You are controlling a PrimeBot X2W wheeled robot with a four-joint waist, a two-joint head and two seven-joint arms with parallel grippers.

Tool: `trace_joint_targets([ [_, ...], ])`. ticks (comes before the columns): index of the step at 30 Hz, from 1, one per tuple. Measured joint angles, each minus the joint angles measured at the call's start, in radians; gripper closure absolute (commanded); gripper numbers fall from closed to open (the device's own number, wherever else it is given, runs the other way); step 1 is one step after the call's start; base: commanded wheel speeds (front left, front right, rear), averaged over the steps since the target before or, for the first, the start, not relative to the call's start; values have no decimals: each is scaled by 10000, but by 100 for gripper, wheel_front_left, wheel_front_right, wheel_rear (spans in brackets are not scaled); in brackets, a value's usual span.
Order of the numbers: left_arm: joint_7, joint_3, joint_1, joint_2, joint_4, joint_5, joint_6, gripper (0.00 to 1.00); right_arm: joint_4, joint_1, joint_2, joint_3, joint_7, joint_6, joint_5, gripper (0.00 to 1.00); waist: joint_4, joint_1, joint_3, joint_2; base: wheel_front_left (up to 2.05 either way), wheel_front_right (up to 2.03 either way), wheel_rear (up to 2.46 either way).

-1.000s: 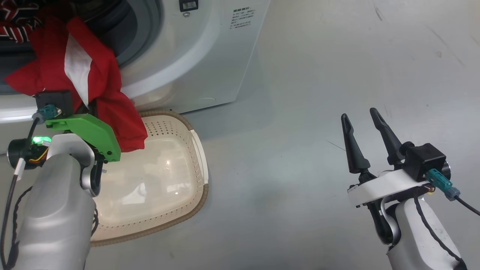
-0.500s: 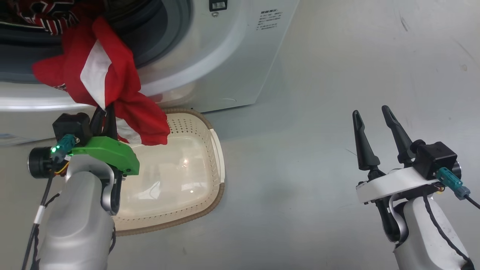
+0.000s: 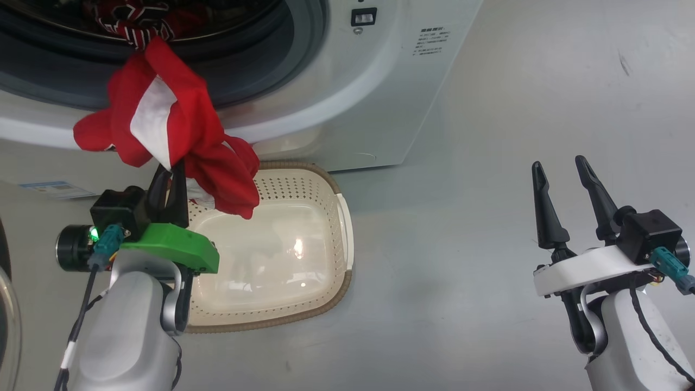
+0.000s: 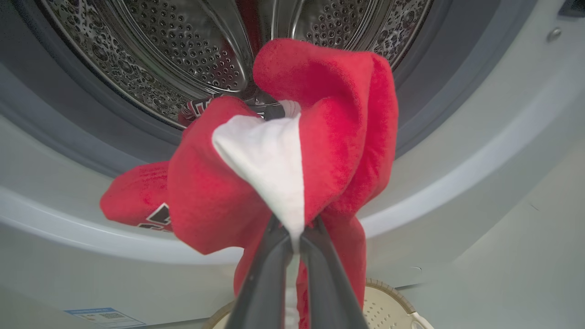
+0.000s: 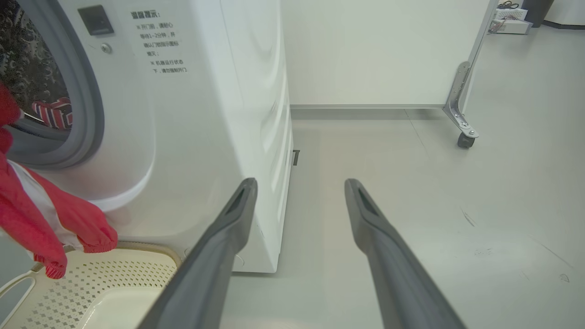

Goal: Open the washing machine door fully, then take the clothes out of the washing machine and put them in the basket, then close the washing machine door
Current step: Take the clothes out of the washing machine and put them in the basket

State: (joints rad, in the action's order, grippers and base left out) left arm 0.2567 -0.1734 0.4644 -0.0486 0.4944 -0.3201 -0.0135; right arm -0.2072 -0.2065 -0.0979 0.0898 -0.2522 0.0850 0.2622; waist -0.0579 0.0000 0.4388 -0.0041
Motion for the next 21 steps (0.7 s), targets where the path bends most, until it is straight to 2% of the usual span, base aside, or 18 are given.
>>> trace_joint_targets([
  [4,-2,-107,-456,31,-600,46,4,100,46,75,-10,19,-2,0,-4,0,196,0,-80,0,0,0,0],
  [9,-2,-362,-1156,33,-589,52,25,100,52,82,10,146,-4,2,-19,0,251,0,-111,0,0,0,0],
  [15,-4,-606,-1734,40,-48,42,146,100,56,81,79,468,-6,48,-35,0,79,0,-69,0,0,0,0],
  [21,-88,-686,-1876,48,794,-314,489,100,33,72,169,698,-8,100,-33,0,-256,0,0,0,0,0,0],
])
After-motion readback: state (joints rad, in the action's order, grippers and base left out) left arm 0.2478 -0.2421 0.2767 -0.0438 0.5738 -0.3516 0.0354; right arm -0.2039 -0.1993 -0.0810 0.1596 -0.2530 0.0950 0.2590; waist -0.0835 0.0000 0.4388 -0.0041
